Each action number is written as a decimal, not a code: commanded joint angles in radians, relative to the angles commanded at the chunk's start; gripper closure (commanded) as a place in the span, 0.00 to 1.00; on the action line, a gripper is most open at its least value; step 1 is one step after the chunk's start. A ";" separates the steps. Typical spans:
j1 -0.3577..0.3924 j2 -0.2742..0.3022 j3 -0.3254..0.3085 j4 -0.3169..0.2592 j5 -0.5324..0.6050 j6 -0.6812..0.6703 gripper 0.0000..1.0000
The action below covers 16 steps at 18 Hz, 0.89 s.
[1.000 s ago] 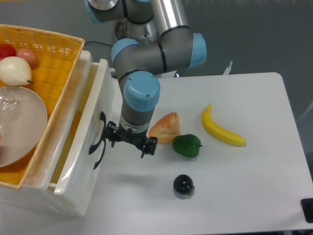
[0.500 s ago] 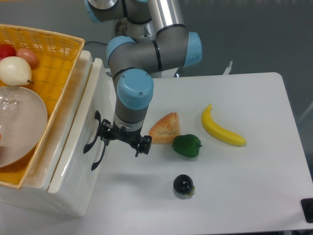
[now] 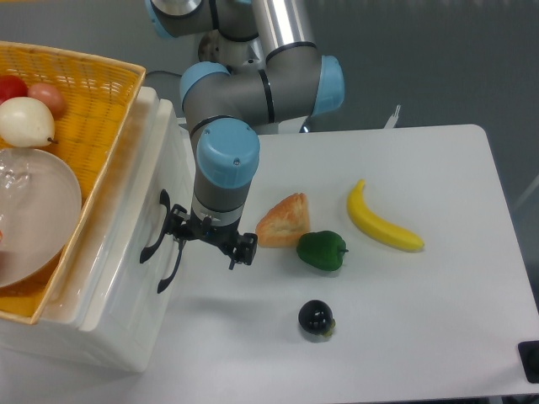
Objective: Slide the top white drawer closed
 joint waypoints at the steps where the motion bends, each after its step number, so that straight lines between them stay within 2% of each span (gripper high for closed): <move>1: 0.003 0.002 0.000 0.000 0.000 0.002 0.00; 5: 0.017 0.002 0.009 0.000 0.002 0.006 0.00; 9: 0.067 0.002 0.012 0.005 0.008 0.031 0.00; 12: 0.112 0.018 0.000 0.003 0.009 0.124 0.00; 16: 0.190 0.081 -0.017 0.002 0.014 0.288 0.00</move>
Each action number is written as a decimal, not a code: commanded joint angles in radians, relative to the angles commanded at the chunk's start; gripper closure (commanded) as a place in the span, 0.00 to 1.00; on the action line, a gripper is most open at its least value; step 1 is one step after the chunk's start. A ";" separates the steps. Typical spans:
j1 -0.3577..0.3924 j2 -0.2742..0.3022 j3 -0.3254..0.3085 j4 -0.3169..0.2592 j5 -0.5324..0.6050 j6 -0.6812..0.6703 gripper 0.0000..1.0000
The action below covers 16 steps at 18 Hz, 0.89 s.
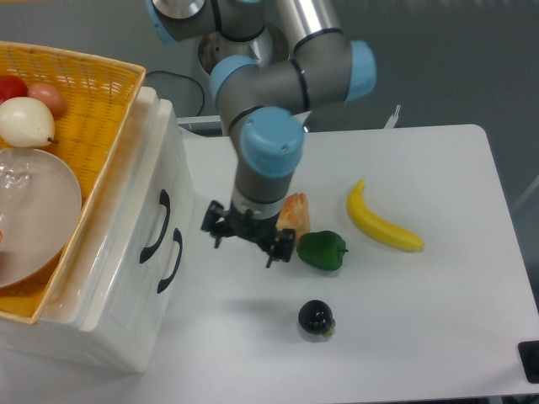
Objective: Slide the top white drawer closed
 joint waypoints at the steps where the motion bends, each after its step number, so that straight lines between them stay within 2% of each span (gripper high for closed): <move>1: 0.023 0.006 0.000 -0.002 0.000 0.051 0.00; 5: 0.091 0.041 -0.005 -0.002 0.008 0.187 0.00; 7: 0.109 0.052 -0.006 -0.002 0.061 0.278 0.00; 9: 0.118 0.057 -0.009 -0.015 0.145 0.460 0.00; 10: 0.129 0.061 -0.011 -0.041 0.185 0.579 0.00; 12: 0.163 0.071 -0.011 -0.072 0.210 0.739 0.00; 16: 0.204 0.077 -0.009 -0.098 0.183 0.780 0.00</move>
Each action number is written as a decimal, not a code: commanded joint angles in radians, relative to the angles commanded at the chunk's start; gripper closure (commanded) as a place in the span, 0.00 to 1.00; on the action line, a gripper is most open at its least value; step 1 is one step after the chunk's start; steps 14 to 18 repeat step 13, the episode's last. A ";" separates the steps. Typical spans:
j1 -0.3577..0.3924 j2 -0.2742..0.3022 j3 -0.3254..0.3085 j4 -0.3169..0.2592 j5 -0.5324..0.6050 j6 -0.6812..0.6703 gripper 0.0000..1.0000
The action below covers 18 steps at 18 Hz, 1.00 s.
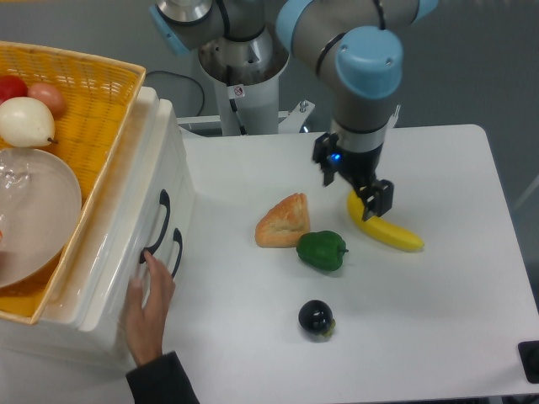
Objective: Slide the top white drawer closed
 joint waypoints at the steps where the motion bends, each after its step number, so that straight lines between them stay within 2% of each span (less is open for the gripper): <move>1: 0.009 0.002 0.002 -0.011 -0.012 0.009 0.00; 4: 0.029 0.003 0.009 -0.043 -0.031 0.043 0.00; 7: 0.026 0.018 0.011 -0.048 -0.057 0.052 0.00; 18: 0.023 0.018 0.020 -0.046 -0.051 0.055 0.00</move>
